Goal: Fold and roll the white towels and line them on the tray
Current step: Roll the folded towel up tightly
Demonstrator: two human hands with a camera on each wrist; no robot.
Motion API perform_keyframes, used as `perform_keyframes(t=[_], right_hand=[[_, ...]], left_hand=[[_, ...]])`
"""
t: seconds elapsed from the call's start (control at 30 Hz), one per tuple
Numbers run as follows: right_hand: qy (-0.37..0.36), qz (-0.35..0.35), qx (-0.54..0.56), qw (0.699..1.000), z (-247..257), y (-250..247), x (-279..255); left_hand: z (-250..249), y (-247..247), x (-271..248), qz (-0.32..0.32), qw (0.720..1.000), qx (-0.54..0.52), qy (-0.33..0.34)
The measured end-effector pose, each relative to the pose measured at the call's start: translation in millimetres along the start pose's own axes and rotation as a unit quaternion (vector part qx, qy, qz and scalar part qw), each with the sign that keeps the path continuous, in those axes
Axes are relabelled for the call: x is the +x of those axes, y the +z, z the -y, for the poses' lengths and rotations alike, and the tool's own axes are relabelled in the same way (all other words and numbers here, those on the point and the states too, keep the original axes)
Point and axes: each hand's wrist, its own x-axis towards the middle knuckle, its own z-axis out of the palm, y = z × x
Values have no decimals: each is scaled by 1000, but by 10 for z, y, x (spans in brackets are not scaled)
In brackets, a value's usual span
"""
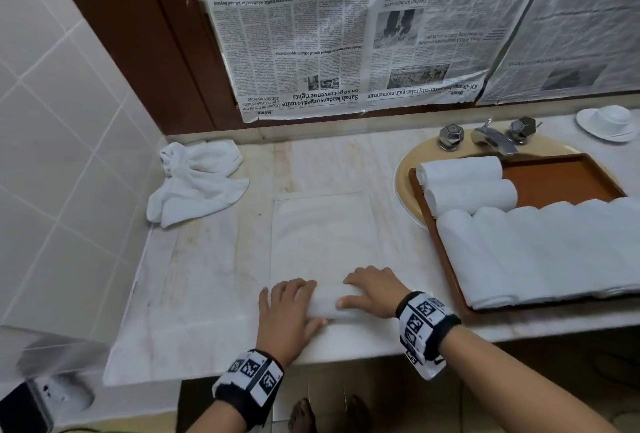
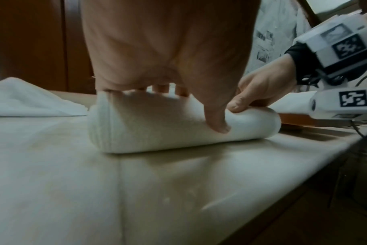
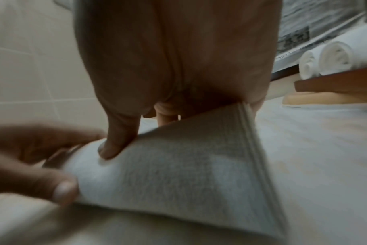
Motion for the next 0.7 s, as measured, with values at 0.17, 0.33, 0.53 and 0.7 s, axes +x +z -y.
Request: perform_keyframes(t=[0.17, 0.33, 0.53, 0.7], right_hand=[[-5, -9, 23, 1000, -34, 19, -49], [-59, -120, -137, 982, 119, 283, -227], [-18, 1, -9, 1000, 67, 0, -33], [6, 72, 120, 990, 25, -178, 54]], left_hand=[[105, -70, 68, 49, 998, -33, -5], [171, -312, 323, 171, 979, -106, -45], [122, -359, 302, 164, 984, -62, -35], [34, -245, 67, 94, 995, 15, -8]])
